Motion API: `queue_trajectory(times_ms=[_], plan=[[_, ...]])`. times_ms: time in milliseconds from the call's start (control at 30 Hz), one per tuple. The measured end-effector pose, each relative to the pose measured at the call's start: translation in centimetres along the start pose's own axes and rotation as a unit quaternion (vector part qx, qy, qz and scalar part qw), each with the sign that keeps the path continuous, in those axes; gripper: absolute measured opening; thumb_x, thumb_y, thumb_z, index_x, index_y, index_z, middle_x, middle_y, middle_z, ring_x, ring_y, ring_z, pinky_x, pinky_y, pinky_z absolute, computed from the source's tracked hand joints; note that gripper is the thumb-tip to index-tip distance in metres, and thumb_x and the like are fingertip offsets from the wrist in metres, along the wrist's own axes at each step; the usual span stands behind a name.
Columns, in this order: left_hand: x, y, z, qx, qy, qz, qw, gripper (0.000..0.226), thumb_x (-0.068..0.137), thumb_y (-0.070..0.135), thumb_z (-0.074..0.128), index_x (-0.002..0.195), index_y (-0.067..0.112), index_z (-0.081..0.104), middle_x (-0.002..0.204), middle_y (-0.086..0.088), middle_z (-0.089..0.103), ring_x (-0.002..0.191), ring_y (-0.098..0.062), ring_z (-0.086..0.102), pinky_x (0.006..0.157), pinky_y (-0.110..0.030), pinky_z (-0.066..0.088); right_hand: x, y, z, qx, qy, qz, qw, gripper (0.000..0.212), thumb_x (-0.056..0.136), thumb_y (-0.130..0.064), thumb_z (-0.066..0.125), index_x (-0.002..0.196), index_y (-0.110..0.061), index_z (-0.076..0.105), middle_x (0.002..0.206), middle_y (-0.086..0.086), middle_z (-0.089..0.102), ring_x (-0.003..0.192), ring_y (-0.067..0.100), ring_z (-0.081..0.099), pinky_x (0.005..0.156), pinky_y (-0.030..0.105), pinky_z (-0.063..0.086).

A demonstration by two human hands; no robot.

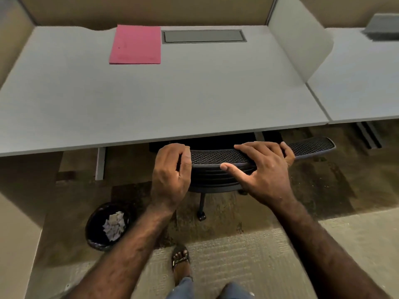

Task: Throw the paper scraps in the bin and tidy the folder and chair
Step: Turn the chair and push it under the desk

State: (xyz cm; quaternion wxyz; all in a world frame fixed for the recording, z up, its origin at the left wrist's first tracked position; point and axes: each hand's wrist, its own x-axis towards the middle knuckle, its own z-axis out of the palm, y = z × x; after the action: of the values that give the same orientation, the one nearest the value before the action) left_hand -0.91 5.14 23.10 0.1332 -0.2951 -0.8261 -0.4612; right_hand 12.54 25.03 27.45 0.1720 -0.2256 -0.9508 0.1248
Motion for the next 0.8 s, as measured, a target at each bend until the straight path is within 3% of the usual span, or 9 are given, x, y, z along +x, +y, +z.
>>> queue_trajectory(times_ms=[100, 367, 633, 800], plan=[[1.0, -0.6, 1.1, -0.003, -0.009, 0.006, 1.000, 0.024, 0.109, 0.023, 0.052, 0.113, 0.007, 0.069, 0.108, -0.006, 0.068, 0.105, -0.021, 0.061, 0.093, -0.033, 0.053, 1.2, 0.5, -0.1, -0.004, -0.002, 0.008, 1.000, 0.079, 0.083, -0.097, 0.039, 0.127, -0.041, 0.074, 0.129, -0.022, 0.070, 0.131, 0.008, 0.055, 0.124, 0.057, 0.024], [1.1, -0.1, 3.2, -0.003, -0.017, 0.023, 1.000, 0.018, 0.110, 0.029, 0.050, 0.117, 0.021, 0.065, 0.111, 0.007, 0.063, 0.107, -0.006, 0.054, 0.095, -0.018, 0.046, 2.5, 2.8, -1.5, 0.007, -0.027, 0.006, 1.000, 0.076, 0.080, -0.095, 0.047, 0.128, -0.043, 0.073, 0.128, -0.022, 0.070, 0.131, 0.008, 0.054, 0.124, 0.052, 0.022], [0.7, 2.3, 4.0, 0.015, -0.023, 0.006, 1.000, 0.020, 0.109, 0.030, 0.048, 0.114, 0.019, 0.065, 0.108, 0.004, 0.065, 0.105, -0.013, 0.058, 0.090, -0.030, 0.053, 2.5, 4.8, -2.6, 0.013, -0.050, -0.002, 0.999, 0.082, 0.079, -0.099, 0.041, 0.133, -0.044, 0.070, 0.132, -0.022, 0.068, 0.134, 0.006, 0.050, 0.126, 0.051, 0.021], [0.7, 3.9, 3.7, 0.037, -0.024, -0.006, 0.999, 0.019, 0.107, 0.028, 0.050, 0.113, 0.019, 0.065, 0.107, 0.004, 0.065, 0.103, -0.008, 0.055, 0.088, -0.027, 0.052, 2.3, 5.3, -2.9, -0.002, -0.063, -0.012, 0.998, 0.085, 0.082, -0.099, 0.037, 0.138, -0.043, 0.066, 0.135, -0.021, 0.067, 0.136, 0.009, 0.051, 0.126, 0.053, 0.022]])
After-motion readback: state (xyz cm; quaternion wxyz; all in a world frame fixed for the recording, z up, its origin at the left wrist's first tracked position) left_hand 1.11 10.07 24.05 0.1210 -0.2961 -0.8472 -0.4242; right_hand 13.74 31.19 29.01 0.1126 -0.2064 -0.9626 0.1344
